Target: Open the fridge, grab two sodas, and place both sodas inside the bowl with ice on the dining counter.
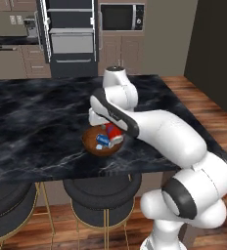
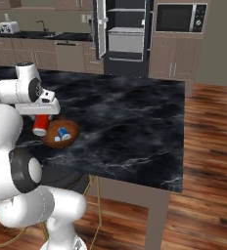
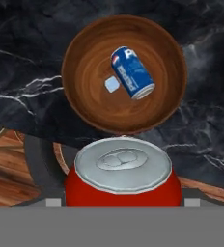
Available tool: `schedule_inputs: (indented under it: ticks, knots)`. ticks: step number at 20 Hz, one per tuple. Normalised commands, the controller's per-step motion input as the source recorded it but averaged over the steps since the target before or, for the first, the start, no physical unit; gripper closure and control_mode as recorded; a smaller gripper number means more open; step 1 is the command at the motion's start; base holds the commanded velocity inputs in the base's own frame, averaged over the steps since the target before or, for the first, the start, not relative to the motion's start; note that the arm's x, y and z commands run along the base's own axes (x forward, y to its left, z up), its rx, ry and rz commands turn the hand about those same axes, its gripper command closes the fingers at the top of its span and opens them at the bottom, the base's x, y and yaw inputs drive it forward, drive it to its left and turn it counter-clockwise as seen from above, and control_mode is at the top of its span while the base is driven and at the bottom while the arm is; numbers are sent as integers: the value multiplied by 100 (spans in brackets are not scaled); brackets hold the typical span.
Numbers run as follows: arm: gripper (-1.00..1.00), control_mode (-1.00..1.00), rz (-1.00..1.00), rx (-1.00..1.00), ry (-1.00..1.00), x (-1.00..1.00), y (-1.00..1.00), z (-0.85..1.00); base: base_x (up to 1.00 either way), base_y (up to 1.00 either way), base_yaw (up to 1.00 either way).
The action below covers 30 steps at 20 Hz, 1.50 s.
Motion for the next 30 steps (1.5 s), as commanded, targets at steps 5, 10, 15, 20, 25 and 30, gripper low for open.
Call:
schedule_inputs:
  ticks: [5, 10, 15, 20, 25, 30]
  knots:
    - [100, -100, 3, -1, 4, 61, 0, -51, 0, 0, 0]
    - [100, -100, 3, -3, 5, 48, 0, -57, 0, 0, 0]
    - [100, -100, 1, -1, 4, 47, 0, -43, 0, 0, 0]
    - [100, -100, 0, 0, 4, 46, 0, -34, 0, 0, 0]
    - [100, -100, 0, -1, 6, 38, 4, -36, 0, 0, 0]
    - [100, -100, 0, 0, 6, 35, 18, -27, 0, 0, 0]
